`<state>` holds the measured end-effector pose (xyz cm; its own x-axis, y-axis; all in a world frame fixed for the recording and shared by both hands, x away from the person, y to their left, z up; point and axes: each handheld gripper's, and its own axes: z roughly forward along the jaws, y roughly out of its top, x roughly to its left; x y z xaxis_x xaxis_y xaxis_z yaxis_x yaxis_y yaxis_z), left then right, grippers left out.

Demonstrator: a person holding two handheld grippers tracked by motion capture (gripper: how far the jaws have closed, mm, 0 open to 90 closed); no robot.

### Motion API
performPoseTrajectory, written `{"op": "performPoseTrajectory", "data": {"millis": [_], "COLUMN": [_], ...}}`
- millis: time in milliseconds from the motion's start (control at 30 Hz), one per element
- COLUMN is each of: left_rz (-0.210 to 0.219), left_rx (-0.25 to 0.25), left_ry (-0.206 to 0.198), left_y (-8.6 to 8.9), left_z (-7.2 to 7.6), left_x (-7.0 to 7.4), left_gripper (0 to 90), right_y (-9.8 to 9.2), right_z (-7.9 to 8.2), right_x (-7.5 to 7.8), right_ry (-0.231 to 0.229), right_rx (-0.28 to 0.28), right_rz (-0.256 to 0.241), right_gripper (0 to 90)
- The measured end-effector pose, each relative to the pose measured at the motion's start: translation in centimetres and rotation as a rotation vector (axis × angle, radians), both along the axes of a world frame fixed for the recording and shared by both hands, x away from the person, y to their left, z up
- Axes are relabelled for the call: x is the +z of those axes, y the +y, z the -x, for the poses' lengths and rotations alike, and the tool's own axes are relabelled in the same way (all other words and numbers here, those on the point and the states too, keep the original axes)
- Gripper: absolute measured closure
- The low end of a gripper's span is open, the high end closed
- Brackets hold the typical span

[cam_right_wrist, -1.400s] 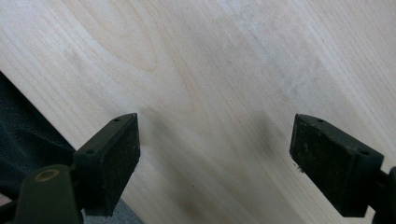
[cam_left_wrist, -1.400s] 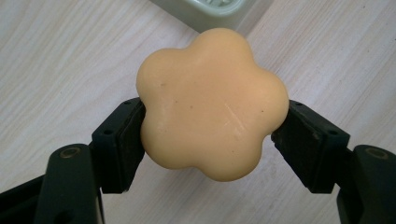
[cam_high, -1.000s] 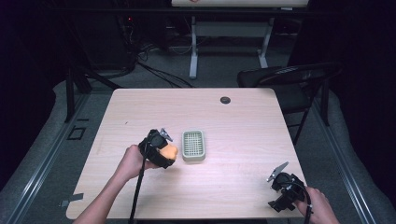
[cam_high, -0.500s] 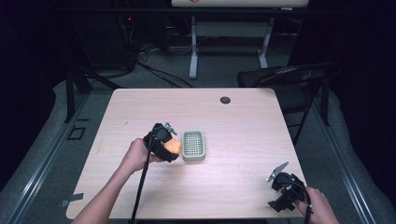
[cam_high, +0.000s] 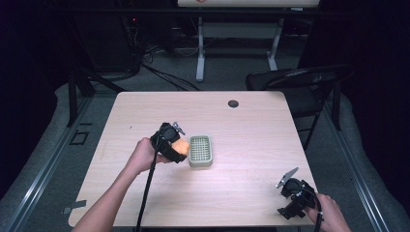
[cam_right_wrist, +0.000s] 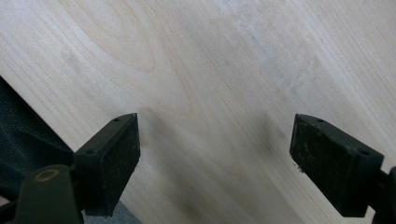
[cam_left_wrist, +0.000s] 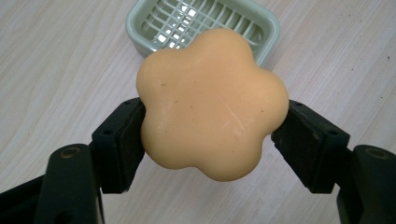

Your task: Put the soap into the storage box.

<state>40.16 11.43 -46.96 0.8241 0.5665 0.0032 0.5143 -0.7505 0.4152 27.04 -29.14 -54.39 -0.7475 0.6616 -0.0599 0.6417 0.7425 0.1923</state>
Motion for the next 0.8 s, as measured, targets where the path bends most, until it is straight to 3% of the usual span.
{"op": "performPoseTrajectory", "data": {"millis": [800], "left_rz": [-0.001], "left_rx": [-0.014], "left_ry": [0.001], "left_y": [-1.7], "left_z": [-1.4], "left_x": [0.4], "left_gripper": [28.2], "right_y": [0.0], "right_z": [0.0], "right_x": [0.1], "right_ry": [0.004], "right_rx": [0.011], "right_rz": [0.000], "right_gripper": [15.7]}}
